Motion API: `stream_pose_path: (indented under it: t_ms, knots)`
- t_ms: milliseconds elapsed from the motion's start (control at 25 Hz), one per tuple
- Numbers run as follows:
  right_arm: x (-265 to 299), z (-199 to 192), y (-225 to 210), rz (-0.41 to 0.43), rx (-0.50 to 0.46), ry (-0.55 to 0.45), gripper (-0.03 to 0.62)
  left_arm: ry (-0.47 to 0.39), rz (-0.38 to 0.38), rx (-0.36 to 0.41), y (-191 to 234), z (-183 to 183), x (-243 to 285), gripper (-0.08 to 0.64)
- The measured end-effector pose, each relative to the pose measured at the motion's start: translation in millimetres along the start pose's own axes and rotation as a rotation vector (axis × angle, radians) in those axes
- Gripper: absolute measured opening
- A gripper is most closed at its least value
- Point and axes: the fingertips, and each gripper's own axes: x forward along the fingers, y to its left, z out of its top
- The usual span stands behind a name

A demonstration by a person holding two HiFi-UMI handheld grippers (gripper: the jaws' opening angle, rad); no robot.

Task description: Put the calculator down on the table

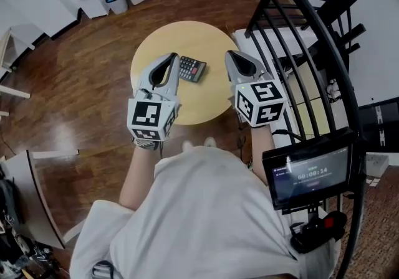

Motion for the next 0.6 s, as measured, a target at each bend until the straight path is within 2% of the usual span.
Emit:
stream_pose_path:
  t_ms: [120, 280, 520, 600]
  knots:
    - [-4.1, -5.1, -3.6, -0.02, 0.013, 0.008, -0.008, 0.007, -0.007, 0.008, -1.5, -3.7, -1.8, 0.005]
    - [-6.5, -2.8, -4.6, -0.045, 0.021, 0.008, -0.008, 0.029, -0.015, 0.055, 2.0, -4.9, -2.7, 0.005]
    - [-7.5, -4.3, 7.9, -0.032, 0.002, 0.015, -0.008, 0.025, -0.037, 0.233, -0.6, -4.1, -6.4, 0.005]
    - [-10.3, -6.6, 6.3, -0.037, 0.007, 0.023, -0.008, 0.006, -0.054, 0.214, -5.4, -3.5, -7.9, 0.005]
